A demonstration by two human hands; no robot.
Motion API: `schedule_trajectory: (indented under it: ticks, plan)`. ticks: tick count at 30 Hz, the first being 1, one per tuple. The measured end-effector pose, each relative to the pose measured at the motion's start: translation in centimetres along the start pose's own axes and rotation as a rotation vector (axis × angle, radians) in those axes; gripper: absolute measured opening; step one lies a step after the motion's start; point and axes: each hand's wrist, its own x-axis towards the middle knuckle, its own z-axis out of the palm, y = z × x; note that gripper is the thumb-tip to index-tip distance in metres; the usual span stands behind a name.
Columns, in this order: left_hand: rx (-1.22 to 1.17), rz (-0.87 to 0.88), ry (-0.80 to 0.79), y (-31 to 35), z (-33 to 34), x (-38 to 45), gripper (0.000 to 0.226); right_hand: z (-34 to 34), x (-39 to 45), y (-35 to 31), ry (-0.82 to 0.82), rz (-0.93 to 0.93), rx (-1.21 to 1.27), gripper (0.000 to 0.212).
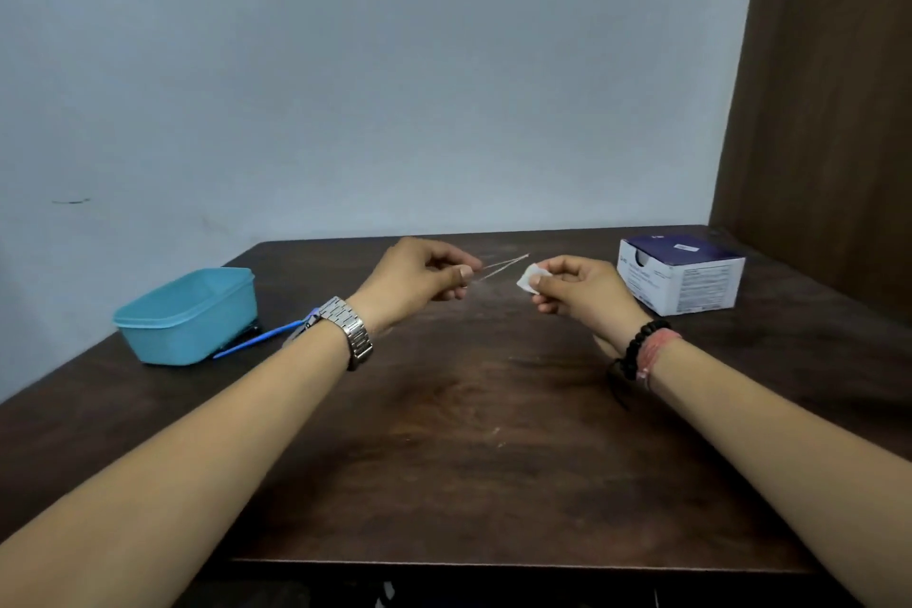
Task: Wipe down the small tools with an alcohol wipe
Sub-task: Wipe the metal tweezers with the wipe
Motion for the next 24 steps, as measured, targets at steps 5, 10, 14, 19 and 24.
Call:
schedule_trajectory:
  ticks: [5, 10, 14, 19, 24]
  plan:
    - [-0.331, -0.126, -0.054, -1.8, 1.7, -0.7, 0.015, 0.1, 0.1, 0.0, -0.044, 0.056, 0.173, 0.007]
    - [-0.508, -0.177, -0.071, -1.8, 2.0, -1.2, 0.015, 0.2, 0.0, 0.2, -0.028, 0.082, 0.158, 0.008]
    - [-0.562, -0.202, -0.094, -1.6, 2.6, -1.6, 0.017, 0.0, -0.5, -0.1, -0.037, 0.102, 0.195, 0.007]
    - [-0.653, -0.254, -0.049, -1.7, 2.7, -1.8, 0.016, 0.4, -0.8, -1.1, -0.102, 0.077, 0.334, 0.026]
    - [-0.711, -0.286, -0.037, -1.7, 2.9, -1.8, 0.012, 0.4, -0.8, -1.1, -0.168, 0.011, 0.353, 0.019]
